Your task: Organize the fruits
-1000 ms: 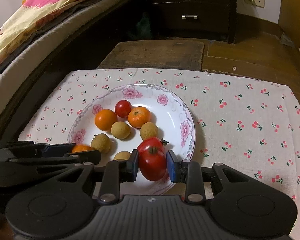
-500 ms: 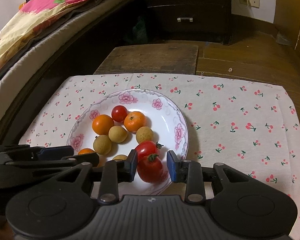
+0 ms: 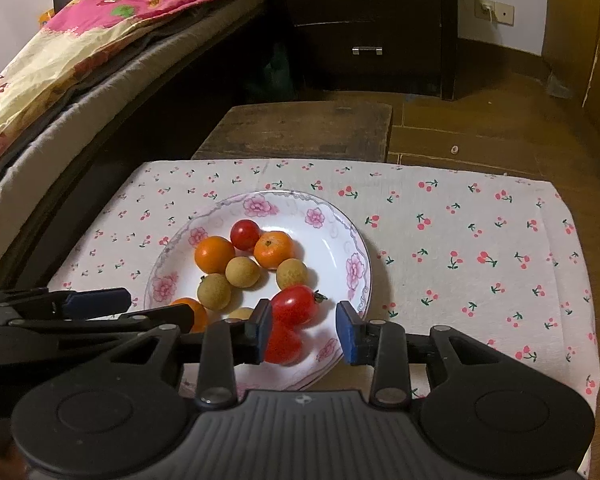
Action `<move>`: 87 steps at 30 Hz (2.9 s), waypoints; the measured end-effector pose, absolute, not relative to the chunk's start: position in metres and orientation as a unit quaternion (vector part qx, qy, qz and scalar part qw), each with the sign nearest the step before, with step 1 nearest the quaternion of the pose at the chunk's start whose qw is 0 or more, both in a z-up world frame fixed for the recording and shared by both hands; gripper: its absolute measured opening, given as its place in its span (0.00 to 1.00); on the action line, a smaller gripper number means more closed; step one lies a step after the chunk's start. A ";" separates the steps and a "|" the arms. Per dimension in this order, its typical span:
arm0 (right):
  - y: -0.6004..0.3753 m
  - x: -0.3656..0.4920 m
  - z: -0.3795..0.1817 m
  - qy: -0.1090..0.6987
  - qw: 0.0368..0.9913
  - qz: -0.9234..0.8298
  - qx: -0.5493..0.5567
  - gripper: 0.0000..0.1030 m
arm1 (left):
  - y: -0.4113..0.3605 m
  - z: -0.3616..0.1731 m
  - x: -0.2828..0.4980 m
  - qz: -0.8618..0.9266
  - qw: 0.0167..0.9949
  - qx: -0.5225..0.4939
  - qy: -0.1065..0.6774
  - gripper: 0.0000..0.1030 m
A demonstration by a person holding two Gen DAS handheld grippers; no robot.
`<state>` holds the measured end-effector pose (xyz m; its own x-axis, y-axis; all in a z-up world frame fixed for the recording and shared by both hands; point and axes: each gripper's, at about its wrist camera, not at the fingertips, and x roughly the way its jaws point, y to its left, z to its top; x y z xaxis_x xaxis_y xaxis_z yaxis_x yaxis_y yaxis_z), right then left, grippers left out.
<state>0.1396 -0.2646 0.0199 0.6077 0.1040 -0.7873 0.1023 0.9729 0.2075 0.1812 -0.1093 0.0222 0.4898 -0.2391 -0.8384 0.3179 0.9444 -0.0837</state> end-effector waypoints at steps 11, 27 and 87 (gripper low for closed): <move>-0.265 0.121 0.028 0.440 0.890 -0.007 0.121 0.40 | -0.104 0.027 0.168 -0.142 0.870 0.050 0.470 0.75; -0.259 0.092 0.025 0.450 0.884 -0.014 0.124 0.44 | -0.101 0.028 0.137 -0.090 0.885 0.122 0.441 0.90; -0.242 -0.003 0.027 0.460 0.877 -0.021 0.138 0.48 | -0.077 0.025 0.050 -0.101 0.882 0.111 0.447 1.00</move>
